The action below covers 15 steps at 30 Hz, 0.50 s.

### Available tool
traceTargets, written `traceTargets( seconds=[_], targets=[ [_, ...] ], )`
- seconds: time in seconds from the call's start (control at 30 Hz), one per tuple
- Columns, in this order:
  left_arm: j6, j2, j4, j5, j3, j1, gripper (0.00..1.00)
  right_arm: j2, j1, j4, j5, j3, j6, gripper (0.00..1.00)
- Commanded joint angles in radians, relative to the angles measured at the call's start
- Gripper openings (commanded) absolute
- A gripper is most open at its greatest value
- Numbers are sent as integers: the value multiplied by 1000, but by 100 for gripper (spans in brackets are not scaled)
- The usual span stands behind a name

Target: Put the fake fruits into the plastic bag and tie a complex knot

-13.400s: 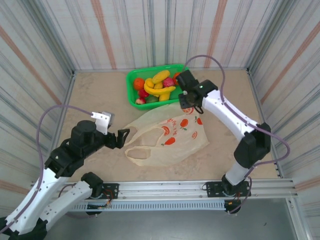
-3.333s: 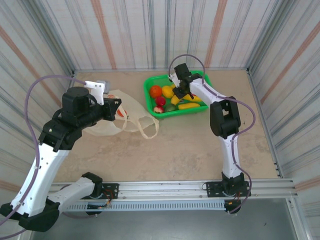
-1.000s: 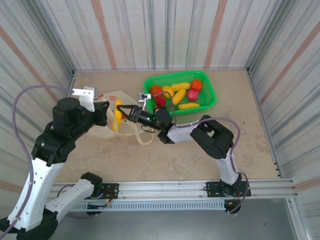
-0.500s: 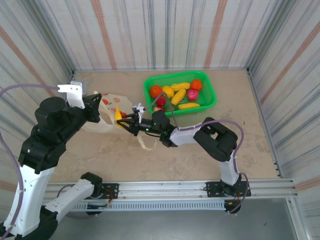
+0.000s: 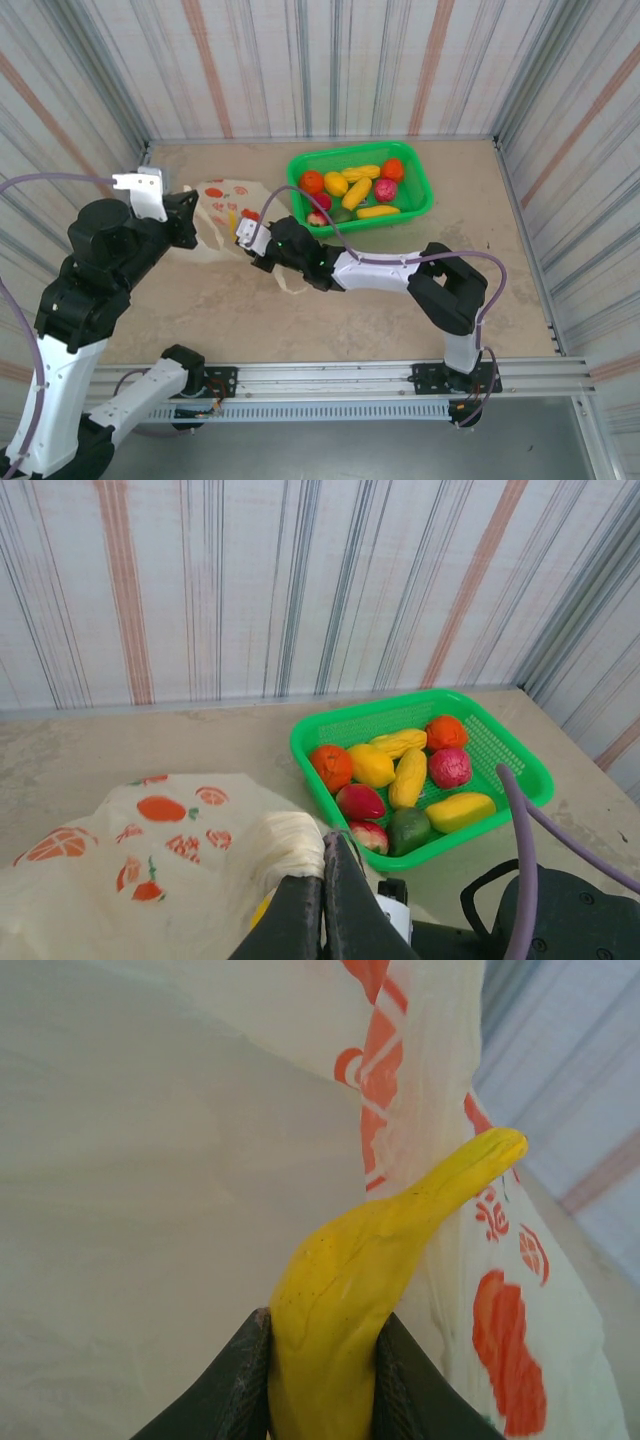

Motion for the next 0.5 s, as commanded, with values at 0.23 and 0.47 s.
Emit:
traceTargets(
  seconds=[0.23,0.47],
  targets=[
    [32,-31,7,-109,-79,-19,0,51,5,-232,267,142,-118,56],
    [5,-43,17,-50,-121,-19,0,68,-8,-285,235,197,-99,62]
  ],
)
